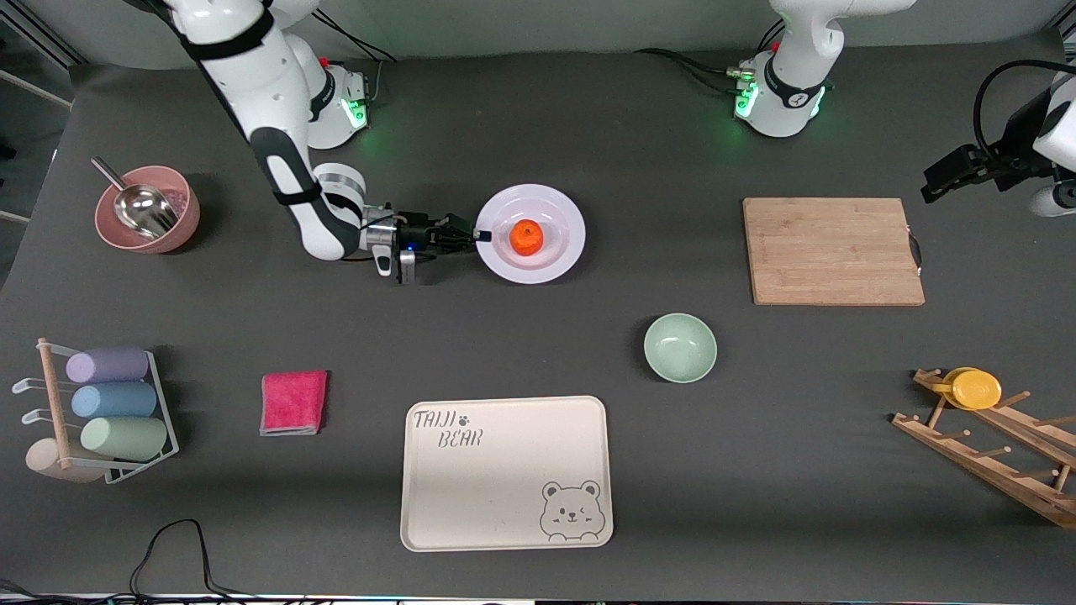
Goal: Place orange and plate with both arms
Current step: 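Grip the white plate rim with the right gripper while the left gripper withdraws, then slide the plate with the orange onto the bear tray with the right gripper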
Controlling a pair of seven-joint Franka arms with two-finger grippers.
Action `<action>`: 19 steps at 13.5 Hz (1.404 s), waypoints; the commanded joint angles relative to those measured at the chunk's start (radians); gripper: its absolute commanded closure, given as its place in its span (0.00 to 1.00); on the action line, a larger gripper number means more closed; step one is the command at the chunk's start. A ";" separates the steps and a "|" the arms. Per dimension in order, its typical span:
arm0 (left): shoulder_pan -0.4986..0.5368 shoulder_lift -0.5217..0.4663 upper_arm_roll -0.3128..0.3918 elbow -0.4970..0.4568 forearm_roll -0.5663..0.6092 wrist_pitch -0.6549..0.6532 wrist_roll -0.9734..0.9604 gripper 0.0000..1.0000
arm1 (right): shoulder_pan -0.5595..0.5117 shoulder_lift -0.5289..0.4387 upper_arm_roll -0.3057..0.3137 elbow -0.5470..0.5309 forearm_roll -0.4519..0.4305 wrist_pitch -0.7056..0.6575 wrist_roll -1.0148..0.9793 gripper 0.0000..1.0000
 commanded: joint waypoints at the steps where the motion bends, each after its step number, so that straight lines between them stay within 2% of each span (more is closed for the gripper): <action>1: -0.013 0.011 0.009 0.037 -0.011 -0.008 0.014 0.00 | -0.059 -0.204 0.001 -0.033 -0.133 0.013 0.204 1.00; 3: -0.025 0.020 -0.006 0.044 0.015 -0.005 0.014 0.00 | -0.086 -0.271 -0.004 -0.027 -0.206 0.013 0.310 1.00; 4: -0.022 0.030 -0.043 0.044 0.042 0.000 0.012 0.00 | -0.091 -0.276 -0.013 -0.019 -0.221 0.013 0.327 1.00; 6: -0.021 0.030 -0.063 0.047 0.060 -0.010 0.012 0.00 | -0.100 -0.228 -0.028 0.049 -0.246 0.013 0.329 1.00; 8: -0.021 0.030 -0.061 0.057 0.046 -0.008 0.012 0.00 | -0.120 -0.101 -0.067 0.213 -0.298 0.012 0.335 1.00; 12: -0.022 0.030 -0.065 0.052 0.037 0.047 0.012 0.00 | -0.126 0.151 -0.093 0.589 -0.296 0.001 0.445 1.00; 16: -0.022 0.029 -0.081 0.052 0.038 0.052 0.006 0.00 | -0.131 0.410 -0.120 0.992 -0.273 -0.002 0.615 1.00; 19: -0.018 0.029 -0.081 0.052 0.035 0.046 0.000 0.00 | -0.133 0.582 -0.157 1.249 -0.203 0.000 0.715 1.00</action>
